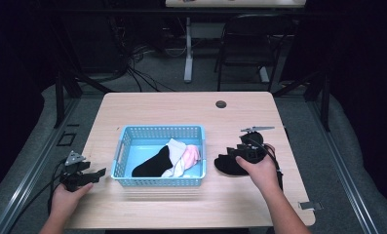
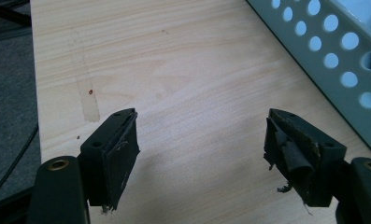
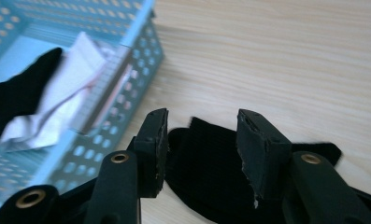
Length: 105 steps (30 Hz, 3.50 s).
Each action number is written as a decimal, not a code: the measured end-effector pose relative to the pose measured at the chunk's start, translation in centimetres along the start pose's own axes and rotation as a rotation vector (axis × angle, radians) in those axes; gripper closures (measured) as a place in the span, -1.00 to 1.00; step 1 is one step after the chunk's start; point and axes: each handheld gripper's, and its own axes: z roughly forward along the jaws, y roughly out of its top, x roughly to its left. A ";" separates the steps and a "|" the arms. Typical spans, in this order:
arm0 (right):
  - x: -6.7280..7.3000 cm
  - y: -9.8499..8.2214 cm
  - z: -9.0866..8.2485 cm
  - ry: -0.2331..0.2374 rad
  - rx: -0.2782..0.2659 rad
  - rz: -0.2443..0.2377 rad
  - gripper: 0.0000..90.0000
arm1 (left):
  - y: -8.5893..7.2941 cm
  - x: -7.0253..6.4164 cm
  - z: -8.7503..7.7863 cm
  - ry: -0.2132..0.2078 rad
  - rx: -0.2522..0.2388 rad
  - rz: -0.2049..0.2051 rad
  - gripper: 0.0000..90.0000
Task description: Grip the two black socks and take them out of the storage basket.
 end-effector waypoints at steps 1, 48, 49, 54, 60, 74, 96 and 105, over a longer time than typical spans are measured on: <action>0.4 0.2 -0.1 0.010 -0.001 -0.008 0.19 | 0.0 0.0 0.0 0.000 0.001 0.003 -0.42; 14.3 5.0 12.8 0.191 0.263 -0.173 0.20 | 0.2 0.1 0.0 -0.005 -0.009 0.002 -0.42; 14.5 5.0 13.1 0.191 0.265 -0.170 0.19 | 0.2 0.1 0.0 -0.005 -0.009 0.004 -0.42; 15.4 4.6 14.7 0.195 0.328 -0.173 0.15 | 0.2 0.1 -0.1 -0.006 -0.011 0.004 -0.42; 16.2 4.4 15.4 0.206 0.350 -0.173 0.35 | 0.2 0.1 -0.1 -0.008 -0.013 0.004 -0.42; 17.6 4.9 12.9 0.237 0.289 -0.250 0.93 | 0.3 0.1 0.0 -0.008 -0.009 0.005 -0.42; 20.6 10.1 4.8 0.310 0.087 -0.324 0.94 | 0.2 0.1 -0.1 -0.009 -0.015 0.001 -0.42; 19.3 10.9 3.2 0.304 0.064 -0.301 0.94 | 0.2 0.1 -0.1 -0.008 -0.015 -0.002 -0.42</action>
